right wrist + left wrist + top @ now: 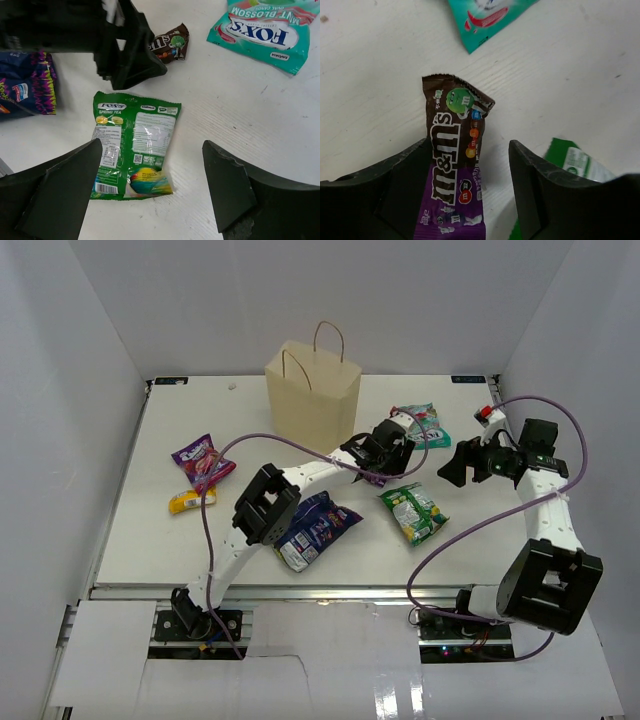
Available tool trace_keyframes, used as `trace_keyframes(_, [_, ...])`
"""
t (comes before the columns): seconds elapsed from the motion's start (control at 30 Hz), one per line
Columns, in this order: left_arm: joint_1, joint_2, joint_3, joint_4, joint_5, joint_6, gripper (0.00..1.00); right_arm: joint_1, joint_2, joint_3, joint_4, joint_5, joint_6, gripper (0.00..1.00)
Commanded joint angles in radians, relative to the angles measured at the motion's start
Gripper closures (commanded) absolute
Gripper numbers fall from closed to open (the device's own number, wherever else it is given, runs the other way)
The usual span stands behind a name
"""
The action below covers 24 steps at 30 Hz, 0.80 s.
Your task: Place the snacks into the paper bag
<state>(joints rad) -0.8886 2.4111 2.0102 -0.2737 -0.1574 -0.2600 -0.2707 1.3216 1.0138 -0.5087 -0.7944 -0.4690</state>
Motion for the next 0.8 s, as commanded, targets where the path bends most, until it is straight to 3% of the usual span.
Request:
trace_keyframes(0.0, [-0.001, 0.028, 0.084, -0.108, -0.044, 0.067, 0.27, -0.021, -0.068, -0.006, 0.004, -0.088, -0.048, 0.13])
trace_keyframes(0.13, [-0.001, 0.059, 0.073, -0.111, -0.071, 0.073, 0.32, -0.027, -0.059, -0.012, 0.006, -0.111, -0.033, 0.13])
trace_keyframes(0.23, [-0.003, 0.051, 0.053, -0.113, -0.071, 0.067, 0.45, -0.027, -0.052, -0.012, 0.006, -0.121, -0.031, 0.13])
trace_keyframes(0.37, [-0.004, -0.006, 0.016, -0.108, -0.053, 0.048, 0.72, -0.027, -0.044, -0.011, 0.004, -0.121, -0.031, 0.13])
trace_keyframes(0.43, [-0.004, -0.085, -0.007, -0.095, -0.044, 0.033, 0.80, -0.027, -0.047, -0.012, 0.004, -0.118, -0.036, 0.13])
trace_keyframes(0.6, [0.002, -0.320, -0.063, -0.033, -0.022, 0.027, 0.85, -0.027, -0.053, -0.020, 0.002, -0.108, -0.046, 0.13])
trace_keyframes(0.77, [0.083, -0.555, -0.136, 0.031, -0.048, -0.044, 0.86, -0.027, -0.050, -0.032, 0.007, -0.106, -0.046, 0.13])
